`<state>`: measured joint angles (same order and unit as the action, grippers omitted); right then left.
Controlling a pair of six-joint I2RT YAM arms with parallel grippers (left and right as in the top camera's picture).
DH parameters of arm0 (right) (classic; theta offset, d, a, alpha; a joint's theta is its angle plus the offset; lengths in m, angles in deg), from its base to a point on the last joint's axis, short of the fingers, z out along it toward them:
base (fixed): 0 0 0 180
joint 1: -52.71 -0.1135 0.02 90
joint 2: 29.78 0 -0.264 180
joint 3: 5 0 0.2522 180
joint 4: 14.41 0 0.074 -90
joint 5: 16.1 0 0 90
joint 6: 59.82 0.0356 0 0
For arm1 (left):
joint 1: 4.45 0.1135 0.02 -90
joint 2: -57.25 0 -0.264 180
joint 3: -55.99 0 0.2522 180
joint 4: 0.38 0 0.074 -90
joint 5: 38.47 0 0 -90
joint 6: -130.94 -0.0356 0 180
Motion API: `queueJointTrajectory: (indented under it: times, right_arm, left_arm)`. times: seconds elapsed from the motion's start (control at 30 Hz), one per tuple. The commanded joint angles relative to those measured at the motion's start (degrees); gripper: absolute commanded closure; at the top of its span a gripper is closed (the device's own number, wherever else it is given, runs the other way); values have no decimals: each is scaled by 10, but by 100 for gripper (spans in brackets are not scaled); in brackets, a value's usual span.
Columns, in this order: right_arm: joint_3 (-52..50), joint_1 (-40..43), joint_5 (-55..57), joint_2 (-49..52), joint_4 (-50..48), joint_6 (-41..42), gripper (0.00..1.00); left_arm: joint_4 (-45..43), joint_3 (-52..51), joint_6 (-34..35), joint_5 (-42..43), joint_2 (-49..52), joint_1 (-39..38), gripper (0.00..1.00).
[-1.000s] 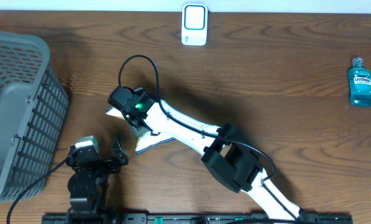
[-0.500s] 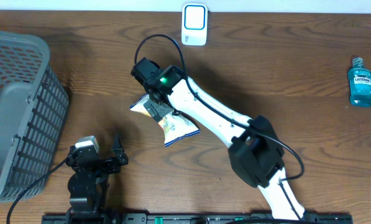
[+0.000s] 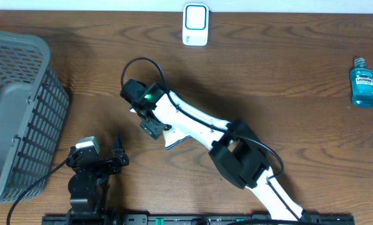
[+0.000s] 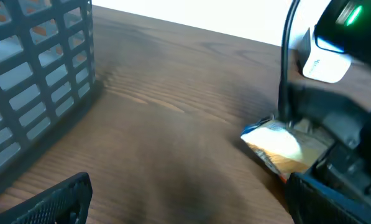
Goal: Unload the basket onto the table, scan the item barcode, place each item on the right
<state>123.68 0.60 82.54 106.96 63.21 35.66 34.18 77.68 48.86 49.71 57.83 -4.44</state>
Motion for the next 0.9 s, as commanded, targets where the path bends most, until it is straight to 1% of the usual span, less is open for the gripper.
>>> queueJointTrajectory:
  times: [0.0,0.03,0.07,0.13,0.17,0.23,0.33,0.47,0.5,0.53,0.57,0.6,0.63,0.67,0.7,0.77,0.8,0.87]
  right_arm:
    - [-2,14,0,8,5,7,32]
    - [-2,16,0,9,5,7,38]
    - [-2,17,-1,9,3,7,40]
    - [0,18,-2,8,3,10,40]
    - [3,18,-2,7,5,21,36]
    - [18,21,-2,5,16,53,1]
    - [72,28,-7,-5,62,91,1]
    - [188,36,-33,-32,142,95,1]
    - [218,37,-32,-41,163,95,4]
    - [245,38,-32,-50,184,95,12]
    - [269,40,-32,-59,202,95,27]
    - [286,42,-32,-70,220,96,48]
    - [296,44,-32,-80,235,97,64]
    - [298,47,-32,-91,247,105,75]
    - [297,50,-33,-96,264,120,82]
    - [296,58,-45,-98,305,147,91]
    - [288,61,-58,-95,320,149,95]
    - [254,66,-84,-93,325,148,97]
  left_arm:
    - [-1,-1,5,-1,-3,3,2]
    - [-1,-1,5,-1,-3,3,2]
    - [0,-1,5,-1,-3,3,2]
    - [-1,-1,5,-1,-3,3,2]
    - [0,-1,5,-1,-3,3,2]
    - [-1,-1,5,-1,-3,3,2]
    - [-1,-1,5,-1,-3,3,2]
    - [-1,-1,5,-1,-3,3,2]
    - [-1,-1,5,-1,-3,3,3]
    - [-1,-1,5,-1,-3,3,2]
    - [-1,-1,5,-1,-3,3,2]
    - [-1,-1,5,-1,-3,3,2]
    - [-1,-1,5,-1,-3,3,2]
    - [-1,-1,5,-1,-3,3,2]
    - [-1,-1,5,-1,-3,3,2]
    - [-1,-1,5,-1,-3,3,2]
    - [-1,-1,5,-1,-3,3,2]
    - [0,-1,5,-1,-3,3,2]
